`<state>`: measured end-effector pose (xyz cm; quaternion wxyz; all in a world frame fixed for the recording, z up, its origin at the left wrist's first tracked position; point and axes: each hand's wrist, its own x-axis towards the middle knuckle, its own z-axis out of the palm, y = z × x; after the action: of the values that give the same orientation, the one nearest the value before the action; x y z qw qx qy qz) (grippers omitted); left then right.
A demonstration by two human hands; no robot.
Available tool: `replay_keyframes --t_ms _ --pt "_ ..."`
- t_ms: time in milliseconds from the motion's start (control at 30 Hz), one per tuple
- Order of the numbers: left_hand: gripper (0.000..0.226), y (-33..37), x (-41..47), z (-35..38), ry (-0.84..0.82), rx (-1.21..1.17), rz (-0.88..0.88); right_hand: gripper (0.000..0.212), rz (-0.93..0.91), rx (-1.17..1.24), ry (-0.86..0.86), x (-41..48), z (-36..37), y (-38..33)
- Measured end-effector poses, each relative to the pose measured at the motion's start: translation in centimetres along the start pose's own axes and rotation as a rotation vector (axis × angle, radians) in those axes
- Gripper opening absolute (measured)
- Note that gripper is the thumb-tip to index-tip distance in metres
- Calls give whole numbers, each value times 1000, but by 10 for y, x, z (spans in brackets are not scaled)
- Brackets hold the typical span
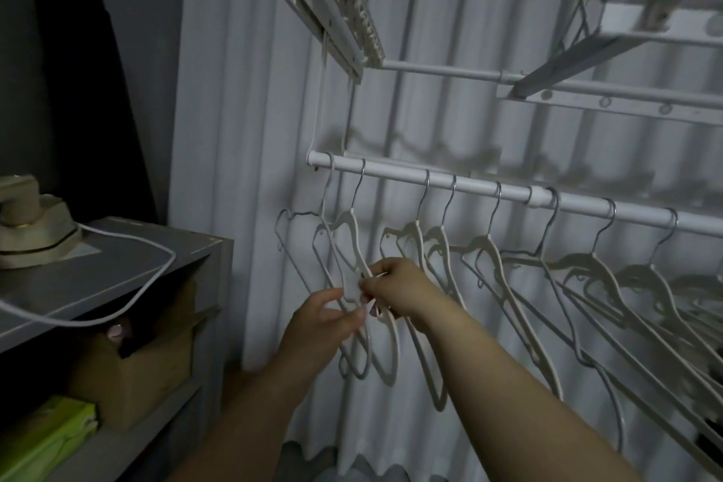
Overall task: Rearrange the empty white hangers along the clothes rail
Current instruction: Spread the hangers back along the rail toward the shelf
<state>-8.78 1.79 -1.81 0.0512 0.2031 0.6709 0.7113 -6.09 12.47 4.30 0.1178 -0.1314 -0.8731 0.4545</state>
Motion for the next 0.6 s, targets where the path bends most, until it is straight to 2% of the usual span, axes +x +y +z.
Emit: replay_keyframes --t_ms 100,200,333,400,467,533,600 --pt "33 -4 -4 0 -13 90 25 17 -5 -8 -39 1 -4 -5" --pt "12 -9 -8 0 -51 110 38 12 -8 34 -55 6 -5 -11" --pt "41 -15 -14 1 -151 104 -39 11 -12 64 -49 18 1 -17" --pt "38 -18 -16 1 -198 73 -87 11 -4 129 -39 23 7 -16" --pt "23 -19 -17 -2 -163 36 -80 8 -9 174 -26 25 13 -16" --pt "14 -22 -17 -8 -68 53 -19 26 -29 188 0 25 18 -14" --pt "20 -26 -19 -15 5 103 53 39 -55 224 38 26 21 -12"
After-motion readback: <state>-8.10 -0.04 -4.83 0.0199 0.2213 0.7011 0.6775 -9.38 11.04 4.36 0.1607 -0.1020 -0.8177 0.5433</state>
